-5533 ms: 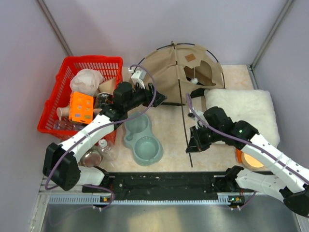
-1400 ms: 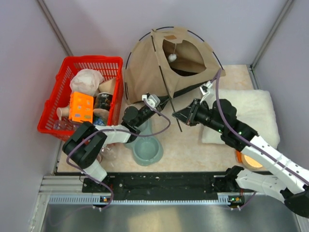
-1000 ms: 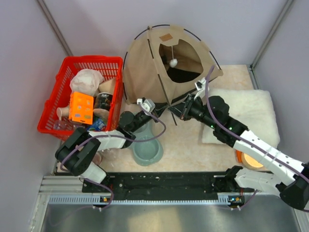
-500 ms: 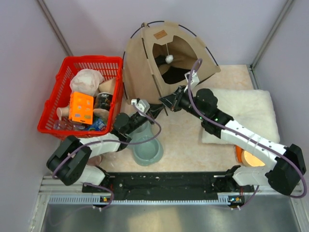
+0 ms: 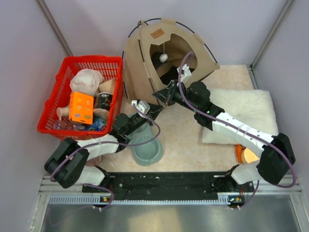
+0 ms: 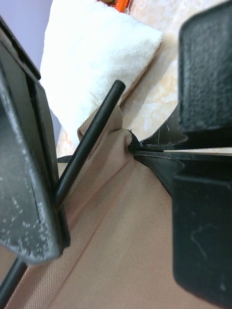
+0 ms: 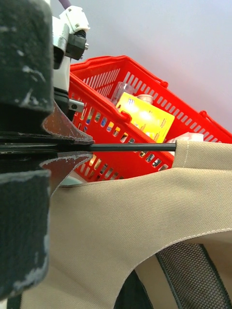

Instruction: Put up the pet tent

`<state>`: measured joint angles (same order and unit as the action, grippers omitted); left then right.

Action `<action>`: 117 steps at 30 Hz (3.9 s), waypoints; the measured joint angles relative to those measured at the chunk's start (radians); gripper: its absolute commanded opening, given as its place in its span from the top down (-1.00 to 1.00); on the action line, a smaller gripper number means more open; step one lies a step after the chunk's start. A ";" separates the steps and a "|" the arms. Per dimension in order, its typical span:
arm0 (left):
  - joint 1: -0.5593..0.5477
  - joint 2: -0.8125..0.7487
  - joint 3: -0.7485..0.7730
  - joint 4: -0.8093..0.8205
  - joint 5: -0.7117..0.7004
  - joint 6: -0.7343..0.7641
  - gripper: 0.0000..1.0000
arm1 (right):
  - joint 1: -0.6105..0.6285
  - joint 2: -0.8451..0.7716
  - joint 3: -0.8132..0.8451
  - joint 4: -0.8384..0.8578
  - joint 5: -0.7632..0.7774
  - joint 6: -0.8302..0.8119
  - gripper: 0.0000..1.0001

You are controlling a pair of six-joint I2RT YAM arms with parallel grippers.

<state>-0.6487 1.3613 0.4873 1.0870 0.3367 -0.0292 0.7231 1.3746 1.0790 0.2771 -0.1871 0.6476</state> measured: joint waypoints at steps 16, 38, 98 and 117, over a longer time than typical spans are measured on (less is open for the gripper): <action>0.000 -0.061 -0.065 -0.025 -0.031 0.047 1.00 | -0.050 0.067 0.084 0.016 -0.069 -0.028 1.00; -0.001 -0.070 -0.074 -0.063 -0.042 0.058 1.00 | -0.053 0.134 0.088 0.053 -0.100 -0.037 1.00; -0.016 -0.100 -0.078 -0.085 -0.051 -0.037 1.00 | -0.056 0.085 -0.026 0.187 -0.100 -0.037 1.00; -0.023 -0.085 -0.078 -0.022 -0.048 -0.183 1.00 | -0.013 0.006 -0.079 0.187 -0.031 -0.093 1.00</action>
<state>-0.6716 1.2766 0.4095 1.0653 0.2890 -0.2119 0.7101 1.3804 1.0000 0.4637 -0.2184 0.5549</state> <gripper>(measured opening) 0.011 0.023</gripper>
